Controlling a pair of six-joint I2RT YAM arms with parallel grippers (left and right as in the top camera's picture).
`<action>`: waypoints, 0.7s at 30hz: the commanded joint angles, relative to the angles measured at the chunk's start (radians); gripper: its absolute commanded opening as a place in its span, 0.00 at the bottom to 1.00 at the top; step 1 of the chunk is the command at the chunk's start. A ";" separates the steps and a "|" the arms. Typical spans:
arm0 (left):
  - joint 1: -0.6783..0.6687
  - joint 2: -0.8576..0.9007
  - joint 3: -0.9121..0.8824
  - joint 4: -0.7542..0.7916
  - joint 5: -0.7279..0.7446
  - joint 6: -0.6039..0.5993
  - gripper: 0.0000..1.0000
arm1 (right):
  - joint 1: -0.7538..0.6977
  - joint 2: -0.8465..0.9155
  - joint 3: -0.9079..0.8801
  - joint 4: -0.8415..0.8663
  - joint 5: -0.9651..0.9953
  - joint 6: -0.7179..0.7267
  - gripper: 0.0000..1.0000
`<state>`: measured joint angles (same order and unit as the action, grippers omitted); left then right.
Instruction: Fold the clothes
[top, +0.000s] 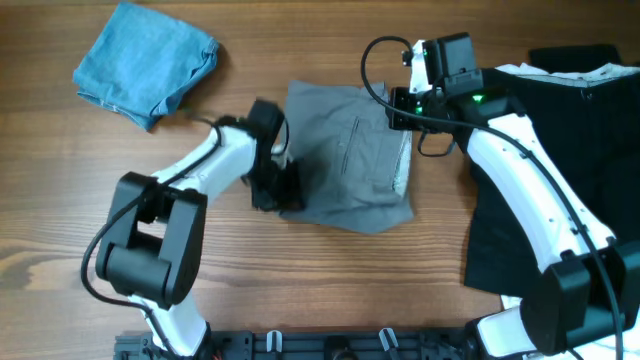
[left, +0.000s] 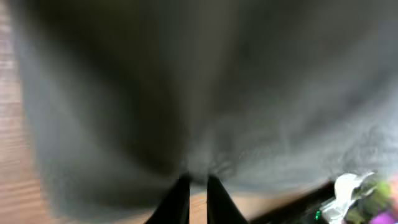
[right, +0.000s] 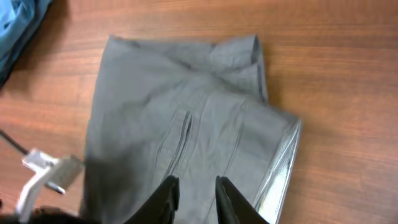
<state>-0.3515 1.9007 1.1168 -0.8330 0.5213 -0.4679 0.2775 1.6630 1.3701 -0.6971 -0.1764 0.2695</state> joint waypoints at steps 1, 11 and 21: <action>0.017 -0.006 -0.144 0.151 -0.135 -0.247 0.09 | -0.004 0.074 0.002 0.080 0.024 -0.094 0.36; 0.197 -0.006 0.074 0.687 -0.208 -0.082 0.04 | -0.003 0.422 -0.004 0.063 -0.121 -0.091 0.38; 0.087 -0.002 0.312 -0.008 -0.040 0.072 0.30 | -0.051 0.192 0.001 0.039 -0.087 -0.163 0.30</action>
<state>-0.2146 1.8915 1.4799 -0.8616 0.4438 -0.4259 0.2501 1.9770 1.3685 -0.7055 -0.3328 0.1608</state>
